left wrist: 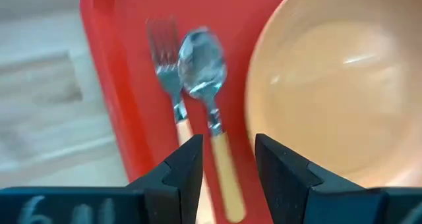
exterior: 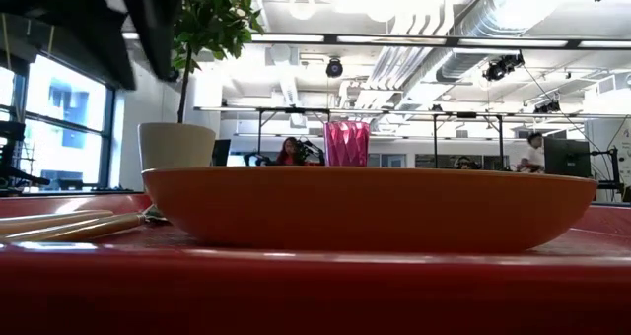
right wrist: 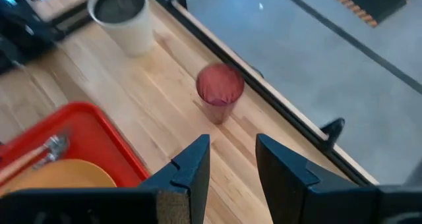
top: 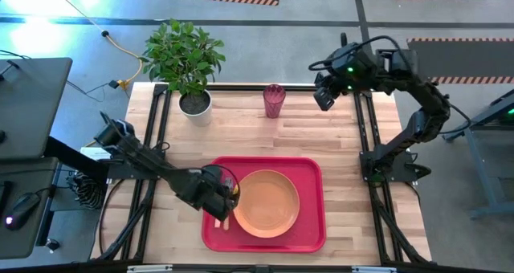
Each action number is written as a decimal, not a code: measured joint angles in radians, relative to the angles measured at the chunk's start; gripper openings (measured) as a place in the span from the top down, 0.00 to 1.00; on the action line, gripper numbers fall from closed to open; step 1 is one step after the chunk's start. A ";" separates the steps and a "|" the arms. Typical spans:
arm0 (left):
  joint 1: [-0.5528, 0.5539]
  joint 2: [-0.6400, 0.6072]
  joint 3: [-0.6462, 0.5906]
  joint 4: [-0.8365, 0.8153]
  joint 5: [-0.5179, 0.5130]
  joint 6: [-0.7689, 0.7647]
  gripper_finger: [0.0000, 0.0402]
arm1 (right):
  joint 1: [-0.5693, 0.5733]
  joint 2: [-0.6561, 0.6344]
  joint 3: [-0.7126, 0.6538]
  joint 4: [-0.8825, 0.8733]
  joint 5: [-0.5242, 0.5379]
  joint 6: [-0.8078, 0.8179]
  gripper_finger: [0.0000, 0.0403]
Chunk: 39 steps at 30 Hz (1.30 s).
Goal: Pick and place plate/cup/fork/spoon on tray
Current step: Put the red cup on the red serving tray to the top right of the orange plate
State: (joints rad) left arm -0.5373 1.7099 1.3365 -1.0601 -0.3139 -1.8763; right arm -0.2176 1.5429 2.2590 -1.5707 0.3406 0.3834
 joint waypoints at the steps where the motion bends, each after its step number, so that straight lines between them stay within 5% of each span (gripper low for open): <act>1: 0.001 -0.018 0.000 -0.004 -0.019 0.013 0.68 | -0.011 0.001 -0.016 -0.001 -0.013 -0.005 0.72; 8: 0.010 -0.160 0.000 -0.046 -0.142 0.132 0.68 | -0.089 0.001 -0.173 0.058 -0.052 -0.069 0.72; 19: 0.077 -0.335 0.001 -0.047 -0.413 0.423 0.68 | -0.233 0.001 -0.366 0.402 -0.251 -0.187 0.72; 28: 0.191 -0.389 0.000 -0.044 -0.439 0.629 0.68 | -0.348 0.019 -0.425 0.569 -0.256 -0.272 0.71; 39: 0.311 -0.388 0.000 -0.039 -0.431 0.749 0.68 | -0.470 0.127 -0.425 0.709 -0.384 -0.329 0.71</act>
State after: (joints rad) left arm -0.2258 1.3216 1.3369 -1.0996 -0.7452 -1.1273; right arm -0.6876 1.6702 1.8343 -0.8618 -0.0434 0.0545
